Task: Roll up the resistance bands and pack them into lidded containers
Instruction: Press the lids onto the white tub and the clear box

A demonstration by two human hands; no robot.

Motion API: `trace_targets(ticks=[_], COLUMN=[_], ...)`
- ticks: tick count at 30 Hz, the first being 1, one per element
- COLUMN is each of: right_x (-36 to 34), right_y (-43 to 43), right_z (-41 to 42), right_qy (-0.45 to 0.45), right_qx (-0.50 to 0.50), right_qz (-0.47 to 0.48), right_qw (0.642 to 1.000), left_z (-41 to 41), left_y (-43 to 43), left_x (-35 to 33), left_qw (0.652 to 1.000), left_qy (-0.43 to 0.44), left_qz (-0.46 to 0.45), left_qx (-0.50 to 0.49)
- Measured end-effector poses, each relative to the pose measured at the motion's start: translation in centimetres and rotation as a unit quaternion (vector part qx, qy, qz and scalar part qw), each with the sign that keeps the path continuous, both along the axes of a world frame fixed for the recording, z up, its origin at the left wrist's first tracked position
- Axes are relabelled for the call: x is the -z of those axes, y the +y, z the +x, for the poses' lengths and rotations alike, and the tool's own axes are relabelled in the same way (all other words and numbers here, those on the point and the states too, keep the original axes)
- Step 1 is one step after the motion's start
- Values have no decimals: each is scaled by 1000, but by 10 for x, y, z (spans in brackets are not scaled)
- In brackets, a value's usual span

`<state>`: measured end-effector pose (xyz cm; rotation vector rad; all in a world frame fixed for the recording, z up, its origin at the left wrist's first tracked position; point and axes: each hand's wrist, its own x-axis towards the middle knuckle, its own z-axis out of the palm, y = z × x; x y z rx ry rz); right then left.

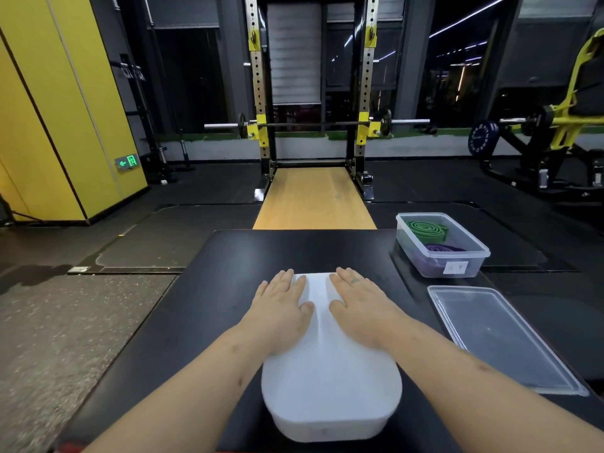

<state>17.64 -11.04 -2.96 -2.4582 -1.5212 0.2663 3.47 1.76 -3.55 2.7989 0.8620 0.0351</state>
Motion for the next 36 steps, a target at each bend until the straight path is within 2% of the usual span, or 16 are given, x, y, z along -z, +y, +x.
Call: trace_targets(ticks=[4, 9, 15, 25, 32, 36], right_x=[-2, 3, -2, 2, 2, -1], right_y=[-5, -27, -32, -65, -67, -70], right_z=[-6, -25, -30, -60, -66, -72], right_qy=[-14, 6, 41, -5, -1, -37], right_qx=[23, 25, 35, 31, 43, 57], right_qz=[11, -10, 24, 3, 27, 31], right_qw=[1000, 1000, 998, 999, 999, 997], left_z=[-6, -21, -23, -51, -50, -58], left_y=[-6, -30, -32, -66, -67, -78], left_x=[-7, -3, 0, -2, 0, -5], left_qw=[1000, 999, 999, 999, 998, 997], left_qy=[-14, -9, -20, -4, -34, -50], left_qz=[5, -26, -31, -21, -28, -13], left_qx=[-17, -28, -33, -32, -43, -59])
